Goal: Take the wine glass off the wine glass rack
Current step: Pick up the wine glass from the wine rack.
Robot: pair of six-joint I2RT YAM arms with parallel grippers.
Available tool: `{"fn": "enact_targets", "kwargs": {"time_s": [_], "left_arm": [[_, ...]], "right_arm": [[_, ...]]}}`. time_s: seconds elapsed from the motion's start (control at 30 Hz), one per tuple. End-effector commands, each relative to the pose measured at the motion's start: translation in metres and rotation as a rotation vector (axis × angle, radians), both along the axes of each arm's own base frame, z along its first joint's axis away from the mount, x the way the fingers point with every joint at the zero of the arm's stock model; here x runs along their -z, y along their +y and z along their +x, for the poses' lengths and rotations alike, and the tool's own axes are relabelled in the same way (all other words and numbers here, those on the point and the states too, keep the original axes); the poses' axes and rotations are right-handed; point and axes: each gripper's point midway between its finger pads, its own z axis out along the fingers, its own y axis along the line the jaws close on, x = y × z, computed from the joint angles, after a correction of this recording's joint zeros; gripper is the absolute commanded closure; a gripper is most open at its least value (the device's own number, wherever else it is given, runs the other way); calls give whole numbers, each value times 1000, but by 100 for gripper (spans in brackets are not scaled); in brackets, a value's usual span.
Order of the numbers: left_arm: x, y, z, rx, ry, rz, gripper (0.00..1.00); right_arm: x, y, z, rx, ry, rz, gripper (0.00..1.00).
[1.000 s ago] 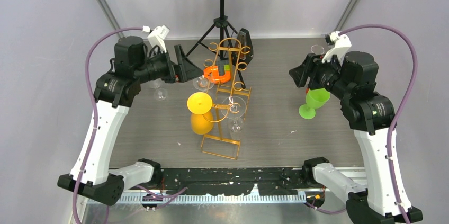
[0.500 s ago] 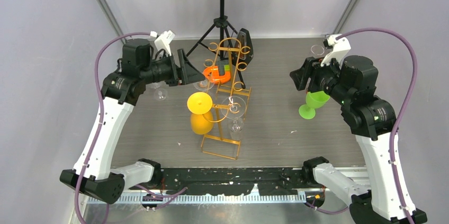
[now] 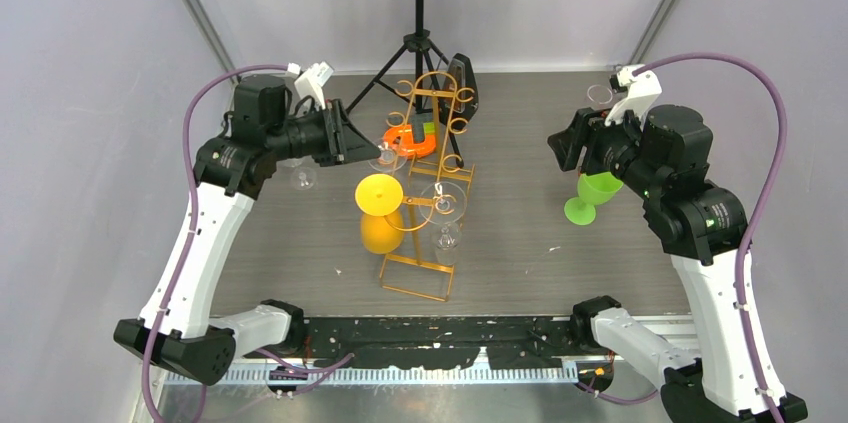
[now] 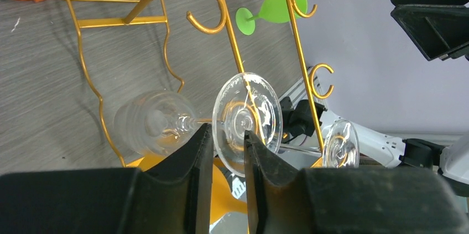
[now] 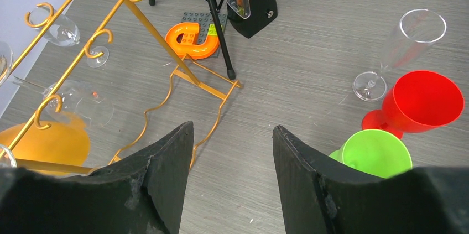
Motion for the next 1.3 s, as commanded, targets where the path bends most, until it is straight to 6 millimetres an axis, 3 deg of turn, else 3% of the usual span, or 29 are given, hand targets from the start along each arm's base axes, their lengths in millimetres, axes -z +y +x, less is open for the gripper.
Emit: {"fn": "enact_targets", "kwargs": {"time_s": [0.0,0.23,0.8,1.27], "left_arm": [[-11,-1,-9,40,-36,-25,80],[-16,-1,-12,48,-51,-35,100],[-73,-1,-11,44,-154,-108,100],[-73,11,12,-15,-162,-116,100]], "right_arm": [[-13,-2,1,7,-60,1,39],[-12,-3,-1,10,-63,0,39],[-12,-7,-5,25,-77,-5,39],[-10,-8,-6,28,-78,-8,39]]}}
